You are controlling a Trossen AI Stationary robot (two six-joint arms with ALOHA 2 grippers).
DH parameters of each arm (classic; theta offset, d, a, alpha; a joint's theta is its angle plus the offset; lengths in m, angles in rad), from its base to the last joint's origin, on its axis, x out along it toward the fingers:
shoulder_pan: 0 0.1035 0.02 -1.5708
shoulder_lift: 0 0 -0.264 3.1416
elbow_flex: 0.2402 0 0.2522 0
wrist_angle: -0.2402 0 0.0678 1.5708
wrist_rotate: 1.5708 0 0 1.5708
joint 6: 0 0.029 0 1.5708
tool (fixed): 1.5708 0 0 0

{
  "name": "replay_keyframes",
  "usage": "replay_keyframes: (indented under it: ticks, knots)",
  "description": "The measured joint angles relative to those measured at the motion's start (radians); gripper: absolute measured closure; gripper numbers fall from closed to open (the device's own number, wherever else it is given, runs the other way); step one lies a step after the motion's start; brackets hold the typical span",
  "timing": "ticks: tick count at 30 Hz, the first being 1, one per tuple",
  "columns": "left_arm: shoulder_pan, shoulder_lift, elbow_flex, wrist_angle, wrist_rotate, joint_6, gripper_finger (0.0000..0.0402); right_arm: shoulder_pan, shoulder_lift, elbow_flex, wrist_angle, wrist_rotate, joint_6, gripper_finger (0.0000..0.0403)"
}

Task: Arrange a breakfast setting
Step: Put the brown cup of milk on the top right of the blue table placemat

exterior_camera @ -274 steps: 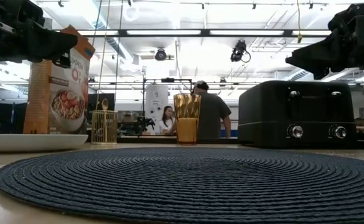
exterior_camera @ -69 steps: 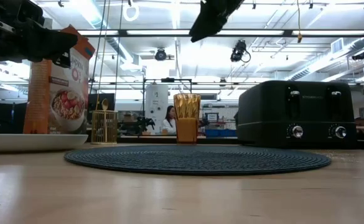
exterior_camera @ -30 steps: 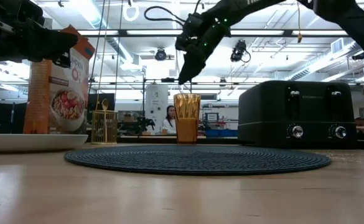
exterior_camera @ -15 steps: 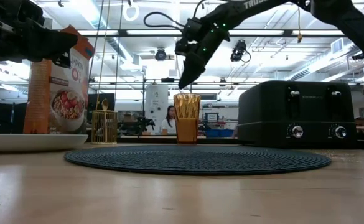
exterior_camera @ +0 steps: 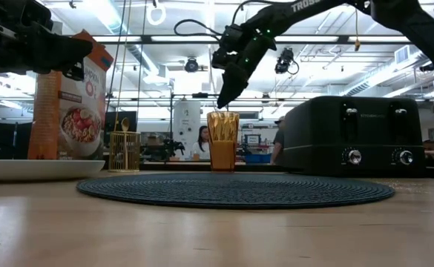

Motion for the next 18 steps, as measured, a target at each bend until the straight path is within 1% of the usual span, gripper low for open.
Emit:
replay_keyframes:
  ticks: [2, 3, 7, 11, 15, 18]
  knots:
    - [0.000, 0.000, 0.000, 0.000, 0.000, 0.000, 0.0384, 0.011, 0.000, -0.012, 0.001, 0.052, 0.007, 0.0083]
    - [0.000, 0.000, 0.000, 0.000, 0.000, 0.000, 0.0384, 0.014, 0.001, -0.015, -0.007, 0.061, 0.015, 0.0085]
    - [0.000, 0.000, 0.000, 0.000, 0.000, 0.000, 0.0384, 0.024, 0.003, -0.017, -0.029, 0.060, 0.020, 0.0098]
    - [0.000, 0.000, 0.000, 0.000, 0.000, 0.000, 0.0384, 0.032, 0.003, -0.033, -0.023, 0.062, 0.018, 0.0119]
    - [0.000, 0.000, 0.000, 0.000, 0.000, 0.000, 0.0384, 0.031, 0.002, -0.083, -0.005, 0.064, 0.009, 0.0142]
    - [0.000, 0.000, 0.000, 0.000, 0.000, 0.000, 0.0384, 0.031, 0.004, -0.097, -0.001, 0.088, 0.007, 0.0154]
